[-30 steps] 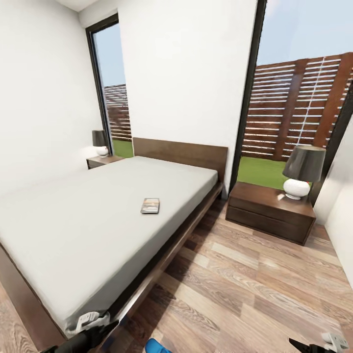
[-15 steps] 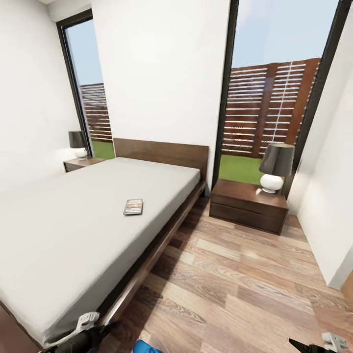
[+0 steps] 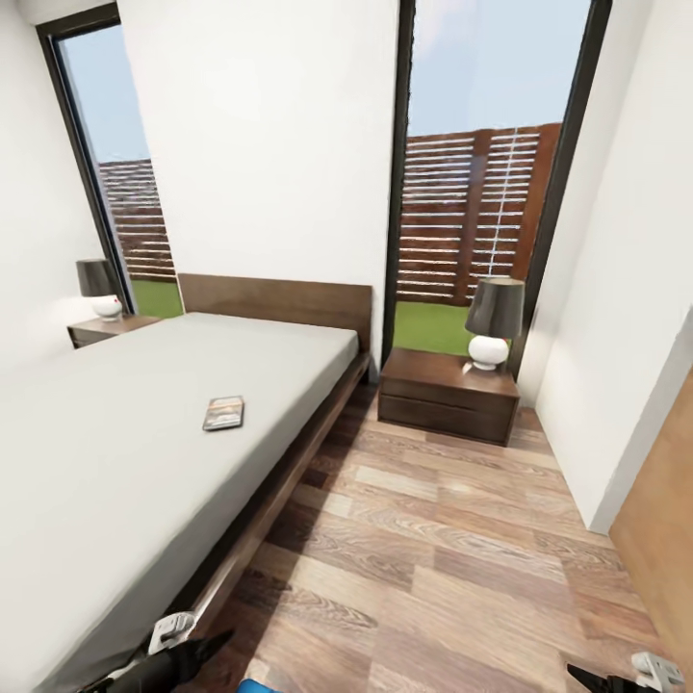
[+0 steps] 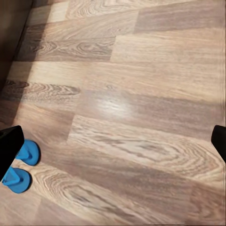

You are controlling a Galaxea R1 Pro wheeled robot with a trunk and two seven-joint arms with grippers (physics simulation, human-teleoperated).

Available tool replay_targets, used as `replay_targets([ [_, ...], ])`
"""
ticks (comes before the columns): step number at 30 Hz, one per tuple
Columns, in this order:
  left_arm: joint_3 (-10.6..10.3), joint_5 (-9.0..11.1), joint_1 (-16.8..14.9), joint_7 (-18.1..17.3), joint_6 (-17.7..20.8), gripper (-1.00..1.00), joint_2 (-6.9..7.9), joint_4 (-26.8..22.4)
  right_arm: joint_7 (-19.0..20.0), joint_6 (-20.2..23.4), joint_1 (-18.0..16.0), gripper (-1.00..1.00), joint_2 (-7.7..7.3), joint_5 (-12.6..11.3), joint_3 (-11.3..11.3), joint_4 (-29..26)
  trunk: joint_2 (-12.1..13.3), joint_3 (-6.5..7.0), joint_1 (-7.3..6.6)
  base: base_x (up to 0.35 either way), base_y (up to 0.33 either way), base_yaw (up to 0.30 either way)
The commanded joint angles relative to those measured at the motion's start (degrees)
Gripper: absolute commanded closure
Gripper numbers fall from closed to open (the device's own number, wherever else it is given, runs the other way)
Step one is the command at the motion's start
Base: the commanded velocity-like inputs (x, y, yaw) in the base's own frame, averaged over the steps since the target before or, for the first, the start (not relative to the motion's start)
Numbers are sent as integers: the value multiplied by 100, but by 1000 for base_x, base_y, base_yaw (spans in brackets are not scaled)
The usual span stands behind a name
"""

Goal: In the bedroom, move the book from the bed onto either nightstand, and place the two sandals side by side next to the bed.

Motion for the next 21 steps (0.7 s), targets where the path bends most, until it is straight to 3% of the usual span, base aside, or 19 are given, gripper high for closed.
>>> replay_targets([
  [1,26,-28,-2,-17,-13,-100,2,1,24,14,-6,-100,1,28,-46,4,-3,-6,-1,0,0,-274],
  [21,26,-28,-2,-17,-11,-100,2,1,19,14,-5,-100,1,28,-46,8,-3,-6,-1,0,0,-276],
])
